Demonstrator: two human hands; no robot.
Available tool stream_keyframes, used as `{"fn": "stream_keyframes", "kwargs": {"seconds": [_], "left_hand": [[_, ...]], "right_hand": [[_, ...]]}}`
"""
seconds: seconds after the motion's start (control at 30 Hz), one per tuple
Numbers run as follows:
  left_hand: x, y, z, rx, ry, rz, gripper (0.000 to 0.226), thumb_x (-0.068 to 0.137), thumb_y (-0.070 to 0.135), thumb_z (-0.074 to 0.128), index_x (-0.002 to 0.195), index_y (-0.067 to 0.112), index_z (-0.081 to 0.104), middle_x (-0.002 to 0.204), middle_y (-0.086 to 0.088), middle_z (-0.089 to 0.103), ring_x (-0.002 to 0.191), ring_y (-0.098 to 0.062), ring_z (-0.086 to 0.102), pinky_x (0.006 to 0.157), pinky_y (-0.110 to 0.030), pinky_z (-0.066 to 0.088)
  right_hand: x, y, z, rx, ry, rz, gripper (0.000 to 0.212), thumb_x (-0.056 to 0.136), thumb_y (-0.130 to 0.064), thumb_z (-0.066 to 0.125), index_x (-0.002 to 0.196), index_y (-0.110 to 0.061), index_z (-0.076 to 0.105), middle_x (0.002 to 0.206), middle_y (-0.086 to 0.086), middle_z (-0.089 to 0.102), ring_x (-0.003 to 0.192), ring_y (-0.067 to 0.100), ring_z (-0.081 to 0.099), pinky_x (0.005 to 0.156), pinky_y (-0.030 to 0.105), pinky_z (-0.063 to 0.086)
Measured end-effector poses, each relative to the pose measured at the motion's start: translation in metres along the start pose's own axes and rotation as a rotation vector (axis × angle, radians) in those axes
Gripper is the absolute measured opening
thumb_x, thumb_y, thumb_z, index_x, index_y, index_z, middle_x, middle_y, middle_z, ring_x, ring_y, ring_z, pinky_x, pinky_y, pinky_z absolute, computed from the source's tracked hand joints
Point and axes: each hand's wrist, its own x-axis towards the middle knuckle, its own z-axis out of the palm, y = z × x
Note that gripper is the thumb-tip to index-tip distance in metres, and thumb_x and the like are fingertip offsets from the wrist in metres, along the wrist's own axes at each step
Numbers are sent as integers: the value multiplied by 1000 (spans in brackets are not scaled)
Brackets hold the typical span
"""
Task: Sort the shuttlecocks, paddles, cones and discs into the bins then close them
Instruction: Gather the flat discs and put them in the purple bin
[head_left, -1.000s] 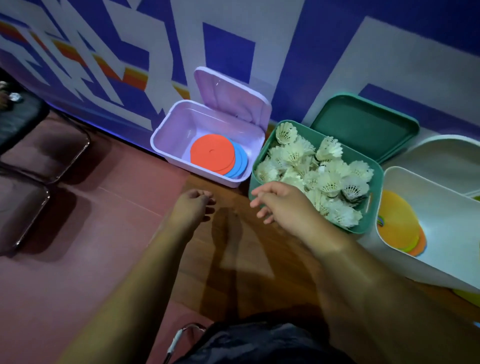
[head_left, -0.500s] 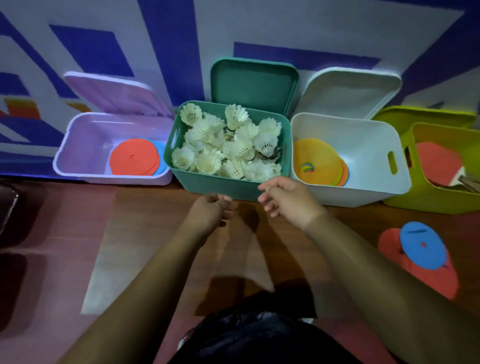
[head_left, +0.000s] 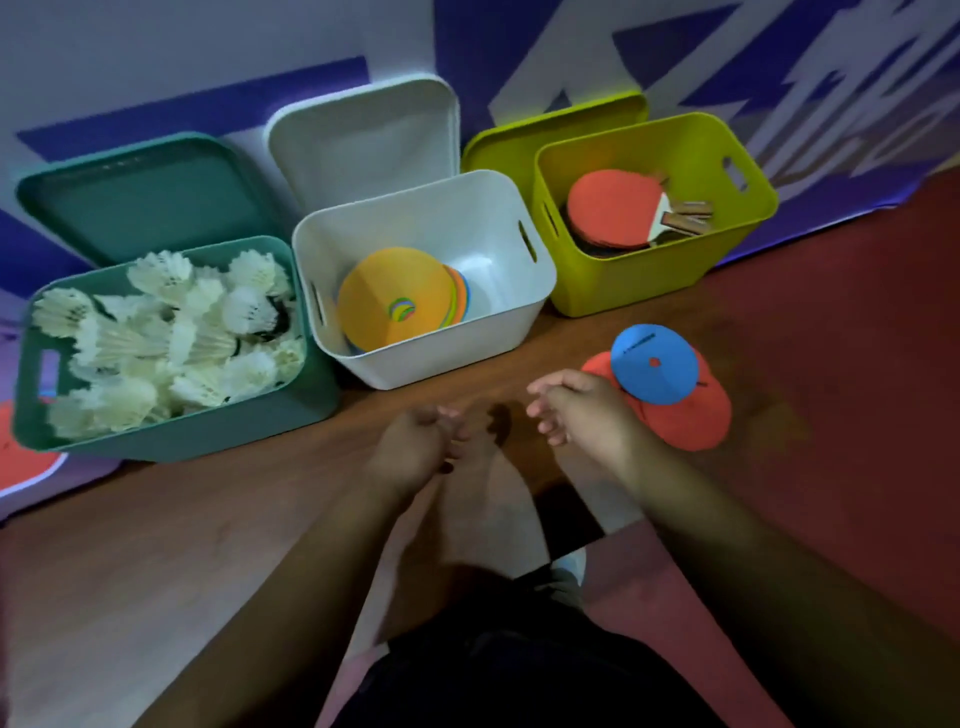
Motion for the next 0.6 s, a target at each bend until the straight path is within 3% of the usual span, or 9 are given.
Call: {"fn": "stream_keyframes", "kwargs": {"seconds": [0.1,0.2,0.33,0.47,0.5,0.6], "left_hand": [[11,13,49,35,-52,-24,15,106,22,59,105,10,67,91,-9,72,57,-12,57,59,-27,44],[23,24,92,109,-101,-30,21,106,21,56,112,6,69,89,-7,72,55,-11,56,60,-29,44],[41,43,139,247,-164,-29,23,106,20,53,108,7,72,90,-6,74,68,-17,60,68,-37,48],[67,58,175,423,-162,-17,25,100,21,55,85,15,74,87,-11,73,79,-25,65,77,-43,57],[75,59,183,455,-139,-22,20,97,20,59,82,16,71,88,-11,72,81,-26,65,79,-42,58],[91,64,209,561,-76,-8,18,86,20,67,75,6,70,78,-18,69,72,-26,61,67,-40,54]], "right_hand": [[9,20,-51,60,37,42,22,106,-14,52,103,-17,73,86,3,78,66,15,66,59,31,52],[18,37,-95,116,101,69,23,106,-11,51,99,-17,72,84,4,76,62,15,64,56,29,50],[29,64,-150,130,231,139,20,101,-10,55,93,-20,71,75,-1,75,60,15,63,56,27,50],[44,96,-199,68,309,208,13,100,-16,57,99,-19,70,87,4,75,65,17,66,58,28,49],[49,105,-209,15,320,204,16,101,-20,55,101,-17,71,93,7,76,69,20,69,61,30,53],[65,129,-239,-206,373,189,28,101,-30,54,103,-12,76,111,15,77,103,35,73,90,40,56]]}}
